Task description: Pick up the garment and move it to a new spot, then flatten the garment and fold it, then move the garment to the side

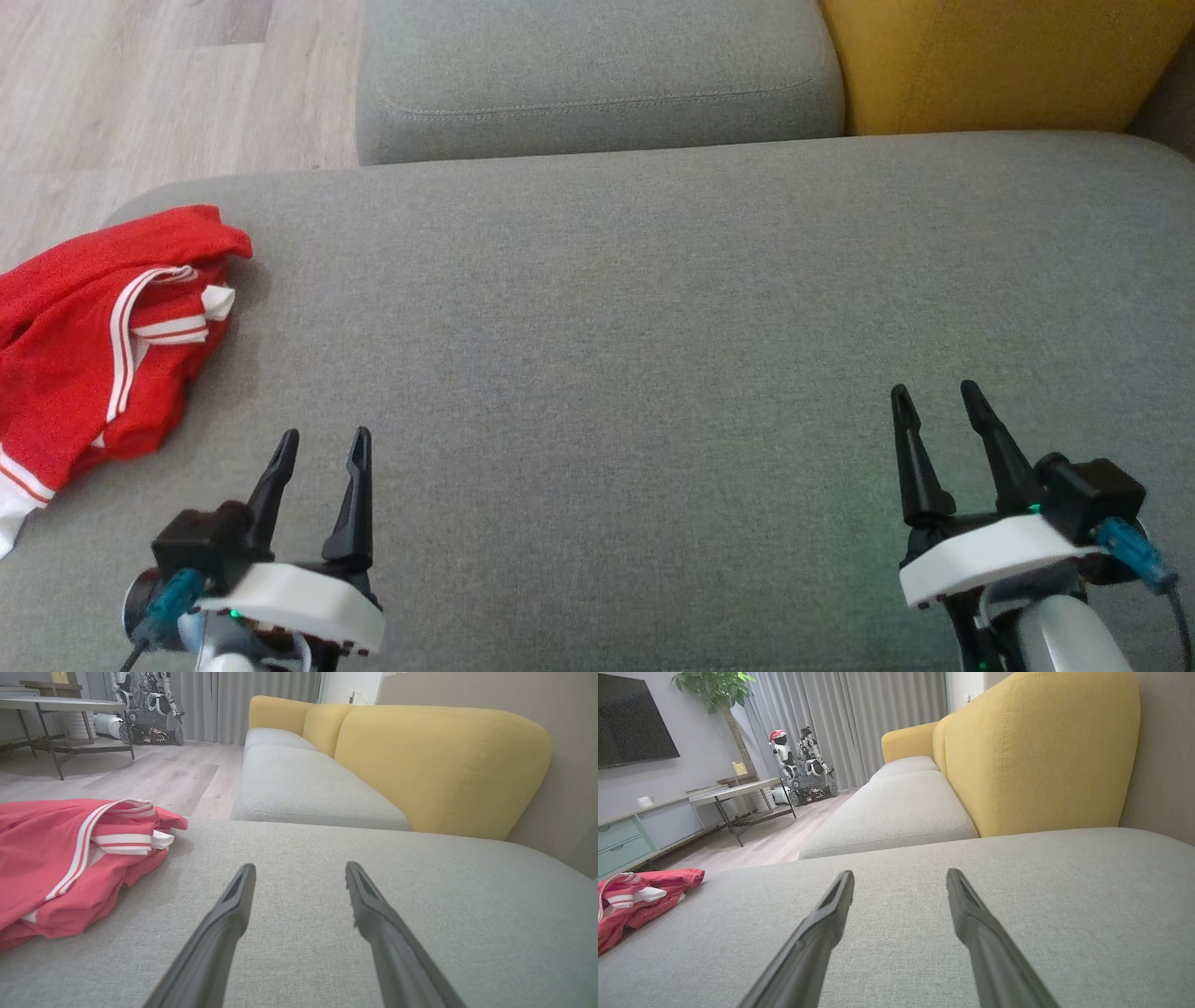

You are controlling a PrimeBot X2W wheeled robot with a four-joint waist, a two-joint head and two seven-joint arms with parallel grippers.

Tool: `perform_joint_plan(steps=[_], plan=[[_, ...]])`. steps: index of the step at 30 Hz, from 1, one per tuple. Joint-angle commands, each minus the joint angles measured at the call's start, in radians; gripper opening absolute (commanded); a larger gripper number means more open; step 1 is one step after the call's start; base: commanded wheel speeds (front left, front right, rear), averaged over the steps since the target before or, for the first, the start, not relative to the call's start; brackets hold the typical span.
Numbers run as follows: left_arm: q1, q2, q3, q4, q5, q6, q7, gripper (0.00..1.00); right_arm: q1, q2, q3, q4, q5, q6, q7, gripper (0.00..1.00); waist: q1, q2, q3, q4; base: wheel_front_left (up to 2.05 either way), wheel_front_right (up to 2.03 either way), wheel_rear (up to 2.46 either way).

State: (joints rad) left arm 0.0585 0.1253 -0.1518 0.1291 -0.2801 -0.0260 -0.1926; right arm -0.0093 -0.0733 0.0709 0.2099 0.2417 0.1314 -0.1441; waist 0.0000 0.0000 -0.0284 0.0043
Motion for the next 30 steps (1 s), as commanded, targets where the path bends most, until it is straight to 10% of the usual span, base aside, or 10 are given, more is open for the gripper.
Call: perform_joint_plan(steps=[1,30], plan=[[-0.03,0.019,0.022,-0.03,0.031,0.006,-0.015,1.0,-0.023,0.0,0.023,-0.032,-0.032,-0.001,-0.015,1.0,0.0,0.0,0.0,0.0,0.0,0.0,0.0],[-0.018,0.0,0.035,0.027,0.161,0.013,-0.069,1.0,-0.003,0.023,0.01,-0.027,-0.086,-0.001,-0.039,1.0,0.0,0.0,-0.002,0.004,0.0,0.0,0.0]])
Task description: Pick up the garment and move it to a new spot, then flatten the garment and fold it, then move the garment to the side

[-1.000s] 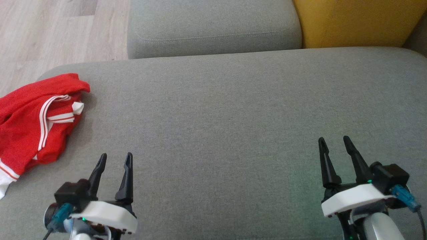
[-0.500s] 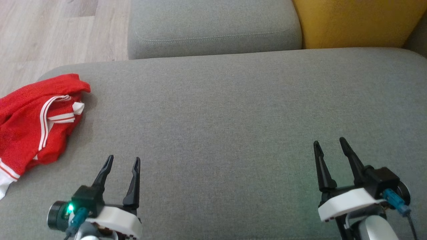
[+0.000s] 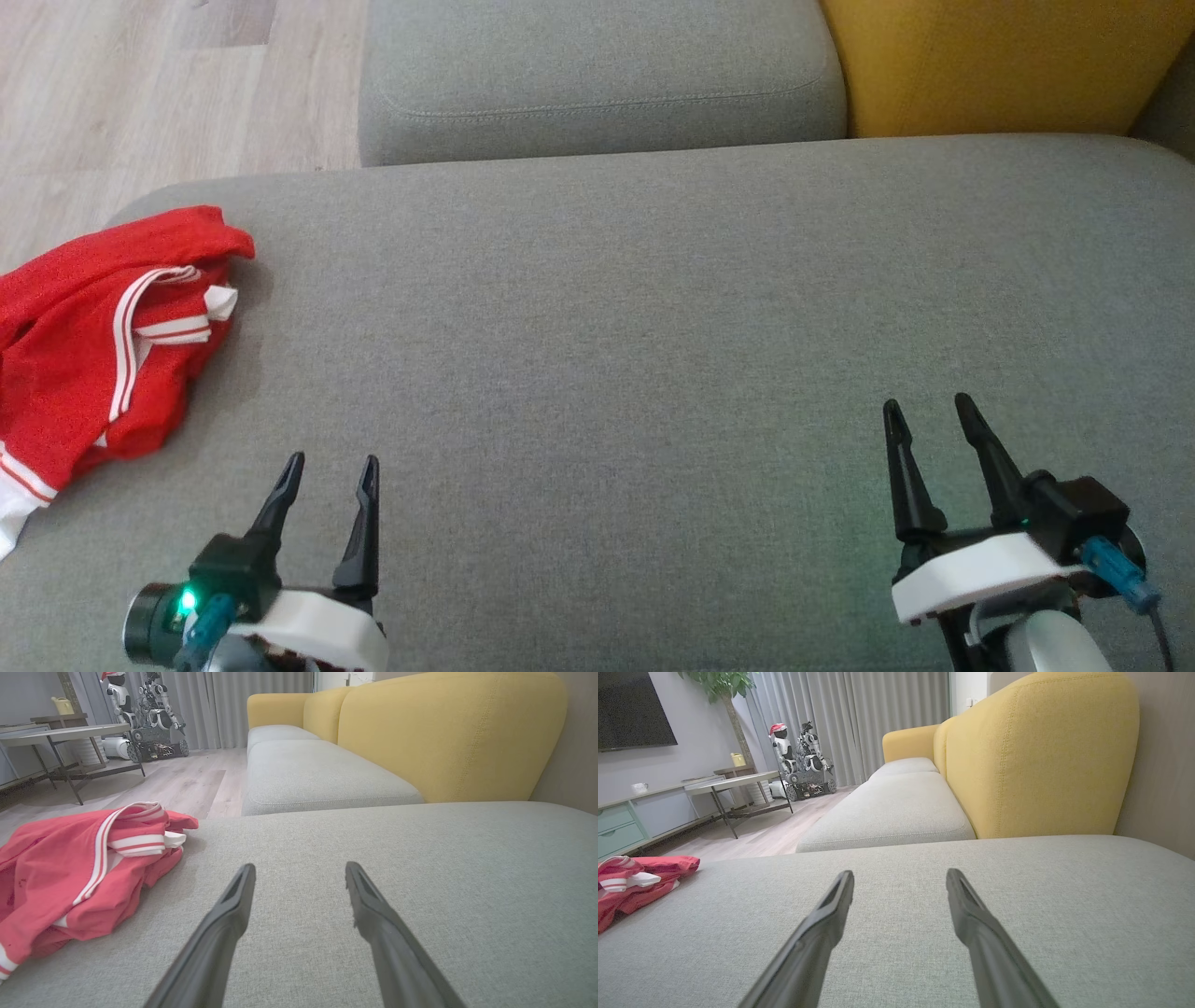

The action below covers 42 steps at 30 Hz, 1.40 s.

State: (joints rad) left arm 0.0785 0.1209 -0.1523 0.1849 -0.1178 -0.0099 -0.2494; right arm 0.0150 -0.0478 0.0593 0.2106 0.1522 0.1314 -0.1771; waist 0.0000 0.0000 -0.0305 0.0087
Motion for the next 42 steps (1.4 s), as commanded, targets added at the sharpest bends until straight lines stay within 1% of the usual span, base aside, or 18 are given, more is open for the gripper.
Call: perform_joint_plan(steps=[1,20,27,31,34,42], plan=[[-0.038,0.004,0.036,-0.028,-0.002,-0.003,-0.012,1.0,-0.027,-0.003,0.022,-0.027,0.006,-0.001,-0.006,1.0,0.0,0.0,0.0,0.0,0.0,0.0,0.0],[-0.035,-0.007,0.052,-0.023,-0.005,-0.01,-0.012,1.0,-0.025,-0.002,0.027,-0.029,-0.006,-0.001,-0.001,1.0,0.0,0.0,0.001,0.0,0.0,0.0,0.0],[-0.042,-0.015,0.056,-0.02,-0.006,-0.01,-0.012,1.0,-0.018,-0.002,0.017,-0.035,-0.006,-0.001,0.002,1.0,0.0,0.0,0.003,0.023,0.0,0.0,0.0],[-0.047,-0.02,0.061,-0.021,-0.005,-0.008,-0.012,1.0,-0.015,-0.002,0.01,-0.043,-0.009,-0.001,0.006,1.0,0.0,0.0,0.002,0.054,0.0,0.0,0.0],[-0.054,-0.023,0.067,-0.024,-0.006,-0.007,-0.012,1.0,-0.008,-0.002,0.01,-0.058,-0.011,-0.001,0.009,1.0,0.0,0.0,0.0,0.094,0.0,0.0,0.0],[-0.071,-0.028,0.073,-0.028,0.0,-0.013,-0.012,1.0,0.018,-0.002,0.013,-0.109,-0.01,-0.001,0.028,1.0,0.0,0.0,-0.008,0.235,0.0,0.0,0.0]])
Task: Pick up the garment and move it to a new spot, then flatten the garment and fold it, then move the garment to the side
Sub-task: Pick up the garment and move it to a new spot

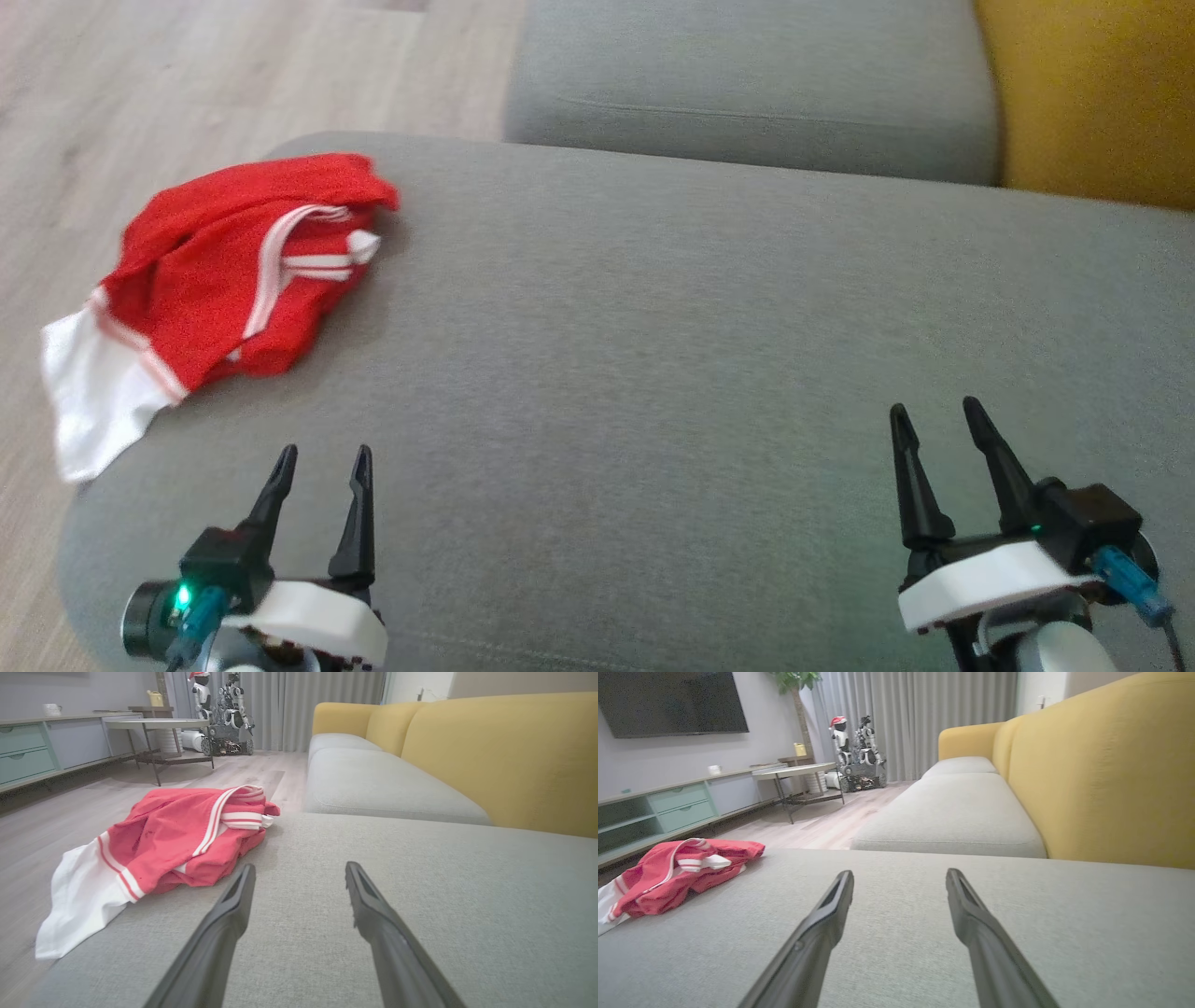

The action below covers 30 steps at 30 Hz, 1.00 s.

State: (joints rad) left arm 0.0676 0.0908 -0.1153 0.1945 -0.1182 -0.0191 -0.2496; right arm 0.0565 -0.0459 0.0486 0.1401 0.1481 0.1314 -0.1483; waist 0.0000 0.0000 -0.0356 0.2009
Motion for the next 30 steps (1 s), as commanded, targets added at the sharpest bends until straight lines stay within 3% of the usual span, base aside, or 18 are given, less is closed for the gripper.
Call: perform_joint_plan(steps=[1,14,30], plan=[[-0.062,0.002,0.037,-0.038,0.001,-0.004,-0.012,1.0,-0.021,-0.004,0.026,-0.044,-0.007,-0.001,0.001,1.0,0.0,0.0,-0.004,0.062,0.0,0.0,0.0],[-0.057,-0.005,0.064,-0.059,0.003,0.001,-0.012,1.0,-0.012,-0.004,0.061,-0.095,-0.016,-0.001,0.03,1.0,0.0,0.0,-0.008,0.238,0.0,0.0,0.0],[-0.067,-0.013,0.076,-0.062,0.006,-0.004,-0.012,1.0,-0.005,-0.004,0.067,-0.104,-0.015,-0.001,0.037,1.0,0.0,0.0,0.0,0.264,0.0,0.0,0.0]])
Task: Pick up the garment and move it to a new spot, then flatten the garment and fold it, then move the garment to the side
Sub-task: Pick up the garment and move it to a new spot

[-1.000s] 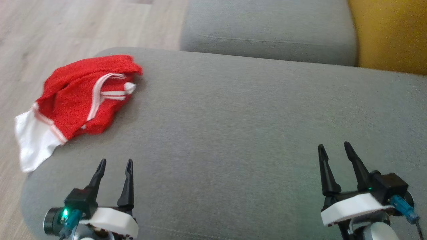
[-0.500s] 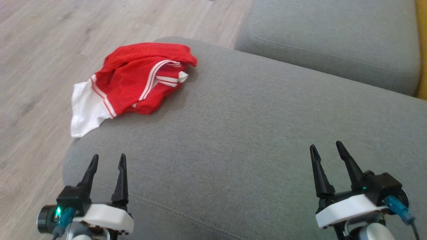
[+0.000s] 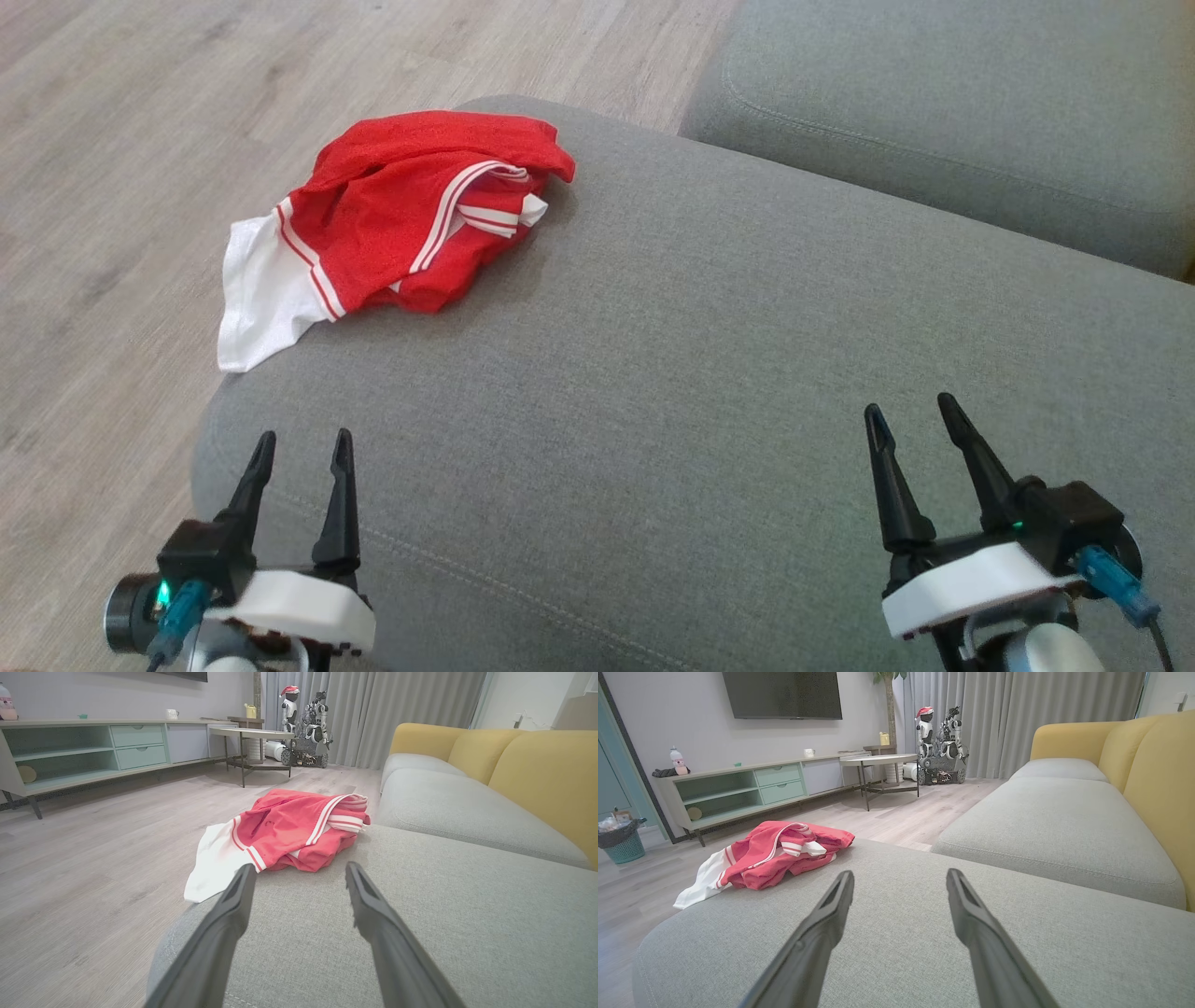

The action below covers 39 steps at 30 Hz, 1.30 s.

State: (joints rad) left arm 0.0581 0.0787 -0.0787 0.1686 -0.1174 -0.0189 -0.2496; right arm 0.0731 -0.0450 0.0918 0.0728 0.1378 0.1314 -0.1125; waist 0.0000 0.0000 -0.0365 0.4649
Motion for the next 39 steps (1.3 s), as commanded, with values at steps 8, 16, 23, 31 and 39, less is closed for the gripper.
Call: perform_joint_plan(steps=[8,16,23,31,39], plan=[[-0.079,-0.009,0.049,-0.041,-0.004,-0.004,-0.012,1.0,-0.031,-0.005,0.024,-0.05,-0.016,-0.001,0.015,1.0,0.0,0.0,0.038,-0.009,0.0,0.0,0.0],[-0.239,-0.015,0.081,-0.034,-0.022,-0.015,-0.012,1.0,-0.084,-0.01,0.023,-0.117,-0.074,-0.001,0.075,1.0,0.0,0.0,0.183,-0.051,0.0,0.0,0.0],[-0.451,-0.01,0.121,0.073,-0.034,-0.04,-0.012,1.0,-0.146,-0.061,0.032,-0.193,-0.104,-0.001,0.133,1.0,0.0,0.0,0.337,-0.109,0.0,0.0,0.0],[-0.678,0.05,0.16,0.331,-0.019,-0.067,-0.012,1.0,-0.193,-0.091,0.042,-0.23,-0.106,-0.001,0.155,1.0,0.0,0.0,0.444,-0.169,0.0,0.0,0.0],[-0.804,0.106,0.16,0.541,0.008,-0.08,-0.012,1.0,-0.214,-0.093,0.042,-0.239,-0.111,-0.001,0.154,1.0,0.0,0.0,0.485,-0.2,0.0,0.0,0.0]])
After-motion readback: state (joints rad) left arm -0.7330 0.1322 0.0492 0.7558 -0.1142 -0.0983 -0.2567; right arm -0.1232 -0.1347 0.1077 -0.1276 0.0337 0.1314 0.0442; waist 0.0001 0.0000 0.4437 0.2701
